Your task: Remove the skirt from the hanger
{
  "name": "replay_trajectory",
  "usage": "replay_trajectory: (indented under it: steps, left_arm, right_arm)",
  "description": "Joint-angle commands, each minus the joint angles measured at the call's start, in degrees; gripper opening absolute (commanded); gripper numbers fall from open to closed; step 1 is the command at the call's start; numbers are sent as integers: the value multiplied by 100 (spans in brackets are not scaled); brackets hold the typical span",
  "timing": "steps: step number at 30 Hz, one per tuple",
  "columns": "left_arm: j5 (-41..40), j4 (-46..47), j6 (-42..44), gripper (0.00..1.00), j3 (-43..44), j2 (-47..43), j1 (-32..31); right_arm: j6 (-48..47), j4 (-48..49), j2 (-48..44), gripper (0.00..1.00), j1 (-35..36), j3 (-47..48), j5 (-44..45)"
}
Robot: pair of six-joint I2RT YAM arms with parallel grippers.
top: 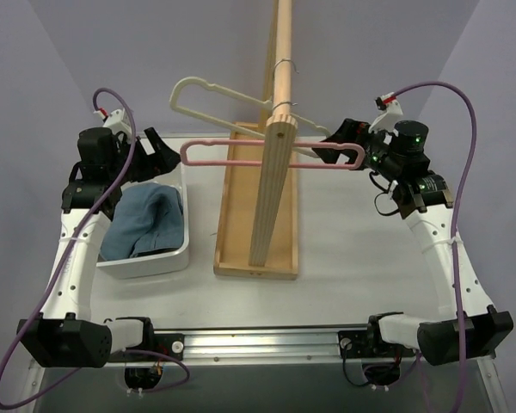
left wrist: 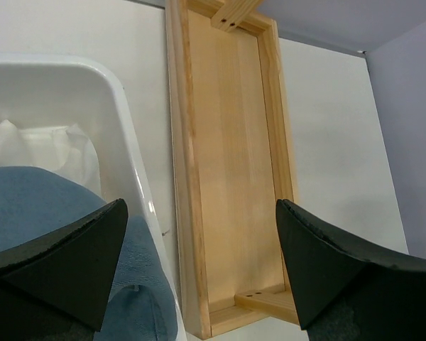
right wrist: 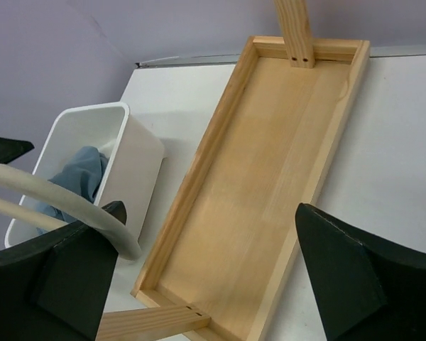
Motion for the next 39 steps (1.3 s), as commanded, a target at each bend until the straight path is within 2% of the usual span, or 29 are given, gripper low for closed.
replay_trajectory:
  steps: [1,9,12,14,20,31,39]
  left_arm:
    - [92,196,-174,94,-198,-108,-119]
    - [-268,240,-552,94,-813,-529,-777]
    - [-295,275,-632,94,-963,-618,-892]
    - [-374,222,-632,94,-955,-618,-910]
    - [-382,29,-570,94,-586,-538,-989]
    - [-531,-199,-210,94,-322,-574,-998]
    - [-778,-393,106,94,-304,-723,-989]
  right_arm:
    - [-98,-1138,-177,100,-201,-725,906]
    - [412,-1604,-986,100,-201,-1218,1768]
    - [282,-1481,-1382,100,-201,-1517,1576]
    - [-78,-1105,-1497,100,-201,-1640,795]
    - [-370,-911,-768,98,-148,-1140,-313]
    - [-458,-594,-118,99,-139,-420,-315]
    - [-344,-189,760,99,-113,240,-1412]
